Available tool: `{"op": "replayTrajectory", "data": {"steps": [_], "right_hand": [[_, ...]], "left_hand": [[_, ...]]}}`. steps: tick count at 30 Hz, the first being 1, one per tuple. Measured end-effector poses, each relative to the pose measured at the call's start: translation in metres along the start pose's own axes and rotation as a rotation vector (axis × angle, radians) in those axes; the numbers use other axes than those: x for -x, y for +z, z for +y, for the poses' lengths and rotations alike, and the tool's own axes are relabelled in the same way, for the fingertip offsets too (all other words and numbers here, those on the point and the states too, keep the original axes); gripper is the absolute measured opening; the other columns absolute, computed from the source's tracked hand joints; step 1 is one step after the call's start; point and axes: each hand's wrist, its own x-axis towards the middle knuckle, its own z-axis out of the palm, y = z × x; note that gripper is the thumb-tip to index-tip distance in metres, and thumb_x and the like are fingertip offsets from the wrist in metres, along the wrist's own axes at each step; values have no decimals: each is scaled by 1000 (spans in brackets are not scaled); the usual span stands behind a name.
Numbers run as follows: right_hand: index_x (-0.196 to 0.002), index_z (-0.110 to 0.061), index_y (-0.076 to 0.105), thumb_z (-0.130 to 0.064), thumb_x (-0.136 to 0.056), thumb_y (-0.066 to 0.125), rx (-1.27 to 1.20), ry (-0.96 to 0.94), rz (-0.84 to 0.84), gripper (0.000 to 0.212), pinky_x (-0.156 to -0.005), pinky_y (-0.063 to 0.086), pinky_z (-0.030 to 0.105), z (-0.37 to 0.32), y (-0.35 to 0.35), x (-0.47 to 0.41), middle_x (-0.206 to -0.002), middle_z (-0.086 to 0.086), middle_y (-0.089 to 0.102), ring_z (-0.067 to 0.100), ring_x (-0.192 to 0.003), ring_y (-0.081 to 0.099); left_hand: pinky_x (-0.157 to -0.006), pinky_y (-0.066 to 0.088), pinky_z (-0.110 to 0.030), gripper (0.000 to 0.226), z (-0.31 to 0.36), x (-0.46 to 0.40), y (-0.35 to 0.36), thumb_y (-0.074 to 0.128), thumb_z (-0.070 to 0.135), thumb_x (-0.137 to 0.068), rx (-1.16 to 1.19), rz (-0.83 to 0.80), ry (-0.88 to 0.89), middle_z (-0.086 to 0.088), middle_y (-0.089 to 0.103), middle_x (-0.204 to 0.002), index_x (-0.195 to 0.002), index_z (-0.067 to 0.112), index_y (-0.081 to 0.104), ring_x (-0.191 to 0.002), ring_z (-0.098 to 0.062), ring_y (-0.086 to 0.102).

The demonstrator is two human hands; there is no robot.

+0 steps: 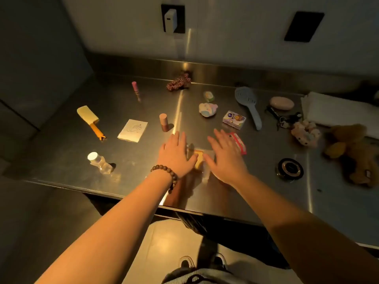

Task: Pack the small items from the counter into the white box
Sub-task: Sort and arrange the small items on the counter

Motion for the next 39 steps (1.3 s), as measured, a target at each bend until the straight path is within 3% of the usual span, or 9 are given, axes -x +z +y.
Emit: {"op": "replayTrajectory", "data": {"steps": [4, 8, 16, 24, 29, 34, 39], "right_hand": [[-152, -26, 1, -59, -95, 26, 180, -103, -159, 71, -115, -12, 43, -9, 32, 7, -159, -2, -14, 16, -143, -22], [-148, -32, -17, -58, -96, 14, 276, -171, -251, 65, -114, -14, 48, -2, 54, 11, -158, 0, -20, 21, -142, -25], [-146, -34, -20, -53, -96, 5, 313, -134, -267, 59, -115, -11, 51, 24, 58, -4, -159, 1, -17, 24, -145, -17], [-143, -36, -23, -55, -95, 5, 399, -35, -192, 59, -110, -18, 44, 88, 39, -58, -158, 4, -16, 23, -143, -17], [-139, -38, -28, -55, -94, 6, 373, -34, -203, 59, -112, -14, 42, 118, 37, -96, -158, 4, -18, 20, -137, -25], [-141, -37, -23, -57, -94, 5, 368, -25, -213, 58, -113, -12, 46, 124, 34, -103, -159, 5, -15, 24, -143, -18], [-144, -34, -20, -60, -92, 12, 270, 86, -27, 67, -113, -7, 47, 119, 9, -66, -160, 3, -4, 16, -144, -11]], "left_hand": [[-115, 7, -47, 99, -29, 27, 28, 32, 73, -80, -38, -88, -89, -9, -4, -156, -147, 11, -6, -143, -24, -4], [-113, -3, -41, 94, -33, 39, 55, 24, 73, -84, -35, -57, -90, -7, -8, -156, -147, 12, -10, -143, -21, -7], [-113, -7, -42, 89, -16, 6, 71, 6, 76, -83, -92, -57, -51, -5, -9, -156, -146, 15, -11, -142, -21, -9], [-110, -8, -37, 96, 13, -88, 78, 11, 78, -80, -83, -176, 58, -6, -12, -156, -145, 12, -14, -142, -19, -9], [-108, -8, -35, 95, 22, -133, 82, 18, 74, -83, -94, -191, 52, -8, -11, -156, -145, 11, -15, -142, -20, -7], [-108, -8, -35, 92, 25, -140, 83, 25, 68, -85, -86, -184, 25, -9, -9, -156, -145, 10, -13, -143, -23, -6], [-108, -8, -39, 93, 44, -119, 72, 36, 63, -85, -58, -144, 3, -11, -9, -156, -146, 10, -11, -142, -26, -8]]}}
